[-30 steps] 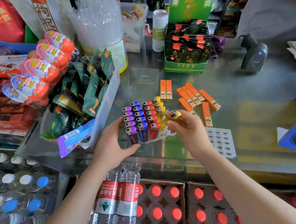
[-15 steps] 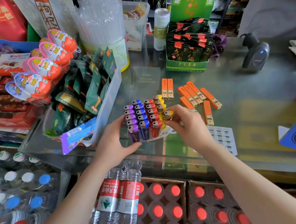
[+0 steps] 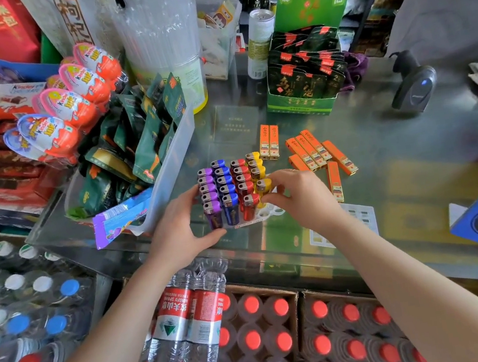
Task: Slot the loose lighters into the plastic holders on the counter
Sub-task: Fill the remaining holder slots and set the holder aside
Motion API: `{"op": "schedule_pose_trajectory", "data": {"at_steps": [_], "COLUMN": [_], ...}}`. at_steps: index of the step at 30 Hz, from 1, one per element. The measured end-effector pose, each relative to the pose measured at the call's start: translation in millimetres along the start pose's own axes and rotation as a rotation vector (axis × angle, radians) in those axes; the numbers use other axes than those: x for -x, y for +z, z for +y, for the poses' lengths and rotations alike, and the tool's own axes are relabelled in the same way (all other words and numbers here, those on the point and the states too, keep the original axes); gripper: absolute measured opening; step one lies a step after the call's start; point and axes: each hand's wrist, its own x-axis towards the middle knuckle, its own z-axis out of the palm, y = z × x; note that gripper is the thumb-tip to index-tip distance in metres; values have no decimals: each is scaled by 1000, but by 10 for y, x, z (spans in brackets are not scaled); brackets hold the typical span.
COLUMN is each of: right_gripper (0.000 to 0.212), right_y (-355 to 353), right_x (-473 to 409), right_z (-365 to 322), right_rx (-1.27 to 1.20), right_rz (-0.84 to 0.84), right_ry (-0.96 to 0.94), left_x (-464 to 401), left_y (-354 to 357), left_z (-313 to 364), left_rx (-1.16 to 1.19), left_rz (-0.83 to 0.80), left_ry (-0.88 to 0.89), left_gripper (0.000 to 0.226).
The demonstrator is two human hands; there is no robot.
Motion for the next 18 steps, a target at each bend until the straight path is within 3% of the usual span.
{"op": "schedule_pose_trajectory", "data": {"at_steps": [4, 8, 12, 18], "right_gripper": [24, 39, 29, 28], "right_y": [128, 143, 166, 248], "right_x": [108, 199, 170, -78], "right_z": [69, 136, 125, 49], "right_rx": [4, 0, 59, 78], "right_rz": [43, -124, -103, -96], "right_ry": [156, 68, 46, 100], "left_x": [6, 24, 15, -10], "left_y": [-9, -30, -34, 13], "left_z": [18, 56, 54, 163], "left_rx": [-8, -31, -19, -66], "left_rz": [-11, -10, -19, 67], "left_ry": [-6, -3, -2, -90], "left_gripper": [65, 63, 56, 27]}}
